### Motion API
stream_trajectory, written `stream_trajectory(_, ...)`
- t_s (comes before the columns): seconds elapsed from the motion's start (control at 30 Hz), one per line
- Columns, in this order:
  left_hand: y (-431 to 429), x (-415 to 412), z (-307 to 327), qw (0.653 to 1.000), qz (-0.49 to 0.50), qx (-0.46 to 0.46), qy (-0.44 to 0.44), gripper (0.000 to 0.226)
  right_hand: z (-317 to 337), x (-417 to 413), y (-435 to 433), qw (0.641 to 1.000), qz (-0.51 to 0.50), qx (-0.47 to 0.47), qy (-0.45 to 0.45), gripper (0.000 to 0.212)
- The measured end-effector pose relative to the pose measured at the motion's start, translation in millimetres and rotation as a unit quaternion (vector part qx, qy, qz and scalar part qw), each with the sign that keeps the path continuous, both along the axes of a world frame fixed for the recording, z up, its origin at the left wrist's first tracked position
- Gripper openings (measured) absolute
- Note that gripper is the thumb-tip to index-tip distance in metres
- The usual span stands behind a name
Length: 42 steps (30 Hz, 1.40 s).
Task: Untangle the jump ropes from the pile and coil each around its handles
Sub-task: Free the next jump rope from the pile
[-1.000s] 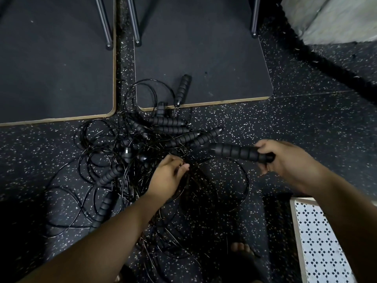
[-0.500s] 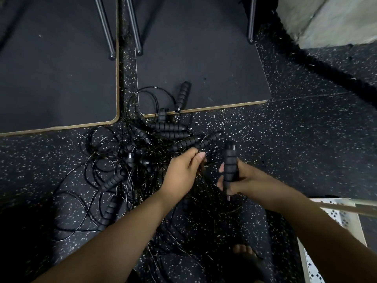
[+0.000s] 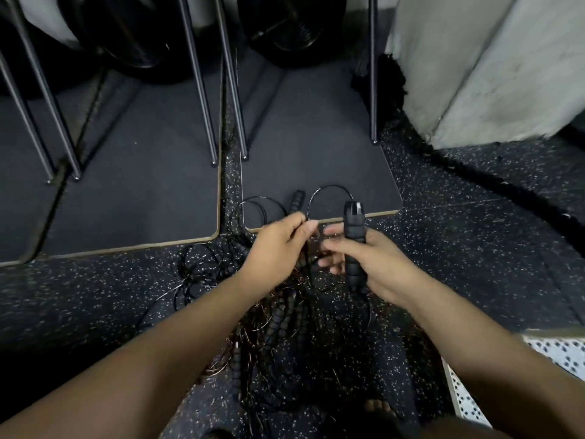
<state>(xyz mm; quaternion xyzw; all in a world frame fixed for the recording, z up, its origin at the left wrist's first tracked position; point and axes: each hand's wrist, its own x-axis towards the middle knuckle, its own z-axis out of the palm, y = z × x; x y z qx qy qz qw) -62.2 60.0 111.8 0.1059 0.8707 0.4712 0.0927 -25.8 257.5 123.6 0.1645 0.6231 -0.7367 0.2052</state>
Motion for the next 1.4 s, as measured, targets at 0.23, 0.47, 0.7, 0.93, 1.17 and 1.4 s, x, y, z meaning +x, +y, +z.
stream_trajectory(0.23,-10.1,16.1,112.8,0.996,-0.004,-0.015,0.090,0.042,108.6,12.2,-16.3,0.995,0.050,0.045,0.068,0.025)
stream_trajectory(0.47,-33.0,52.5,199.6,0.987,0.052,0.012,0.153,0.044,202.2,39.9,-39.0,0.985,0.120,0.077,0.101,0.026)
stream_trajectory(0.7,-59.2,92.3,268.1,0.980,0.088,0.070,0.165,0.034,255.8,82.0,-82.3,0.969,0.166,0.140,0.116,0.026)
stream_trajectory(0.93,-87.4,122.8,293.9,0.968,0.099,0.211,0.095,0.028,284.4,112.2,-116.9,0.965,0.154,0.148,0.154,0.005)
stream_trajectory(1.17,-86.1,168.9,254.6,0.962,-0.004,0.254,-0.100,0.061,319.5,109.6,-118.5,0.972,0.112,0.080,0.190,0.006)
stream_trajectory(1.4,-98.3,185.5,234.9,0.993,0.004,0.116,-0.021,0.022,339.7,103.2,-113.1,0.965,0.105,0.055,0.233,0.004)
